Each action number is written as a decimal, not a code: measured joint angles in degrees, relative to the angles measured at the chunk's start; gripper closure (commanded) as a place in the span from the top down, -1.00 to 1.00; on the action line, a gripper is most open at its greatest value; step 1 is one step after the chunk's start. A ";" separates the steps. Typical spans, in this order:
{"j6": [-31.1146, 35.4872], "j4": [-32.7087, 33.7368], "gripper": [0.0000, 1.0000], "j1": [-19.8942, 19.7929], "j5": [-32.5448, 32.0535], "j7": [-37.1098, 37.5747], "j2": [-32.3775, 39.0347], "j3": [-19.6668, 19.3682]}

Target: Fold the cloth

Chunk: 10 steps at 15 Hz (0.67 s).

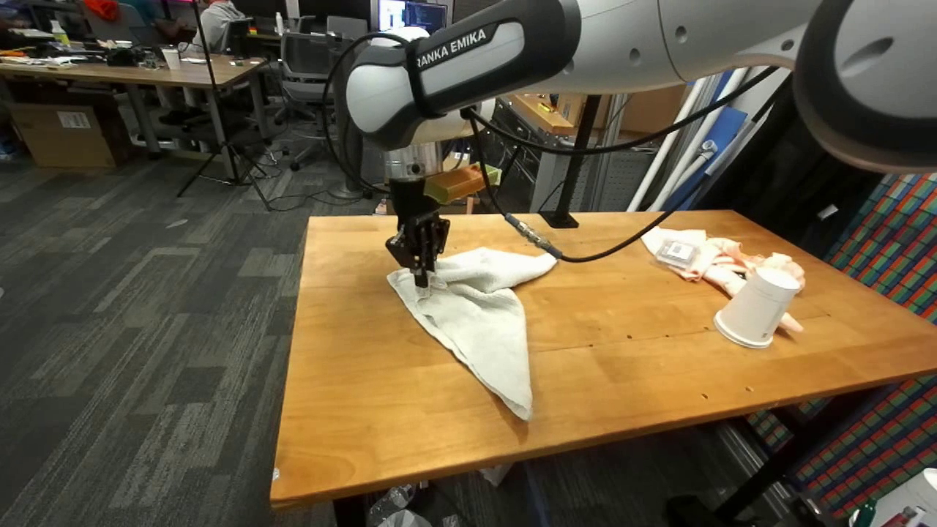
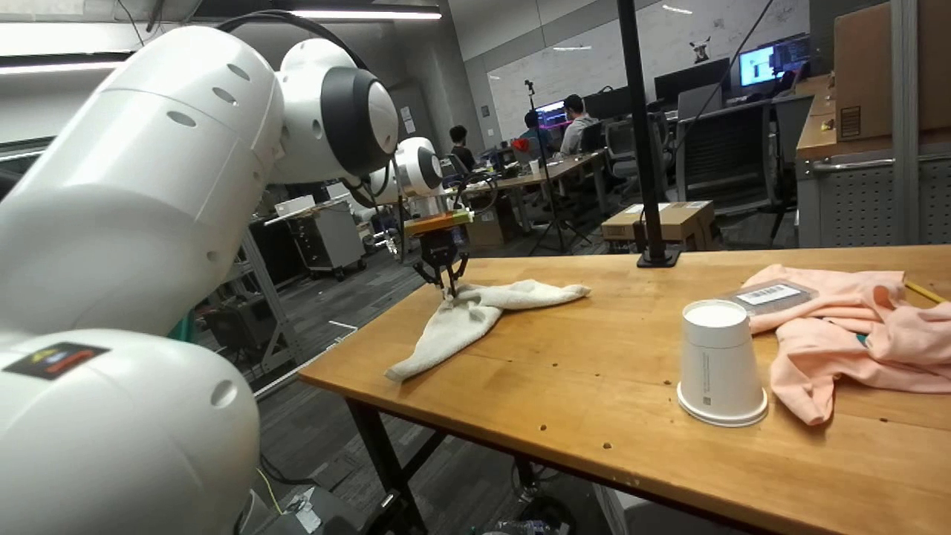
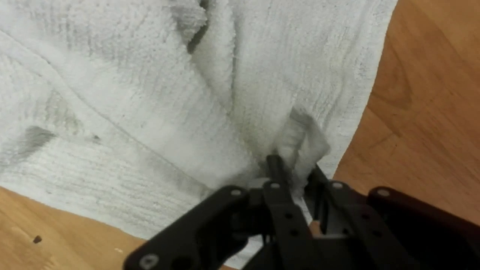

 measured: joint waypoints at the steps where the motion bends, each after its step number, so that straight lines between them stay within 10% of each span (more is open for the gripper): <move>1: -0.47 0.69 0.21 0.19 0.34 0.00 0.36 0.00; 6: -0.76 1.29 0.96 -0.19 0.76 0.00 0.38 0.05; 10: 0.51 -1.82 1.00 -2.71 0.76 0.00 -1.60 0.02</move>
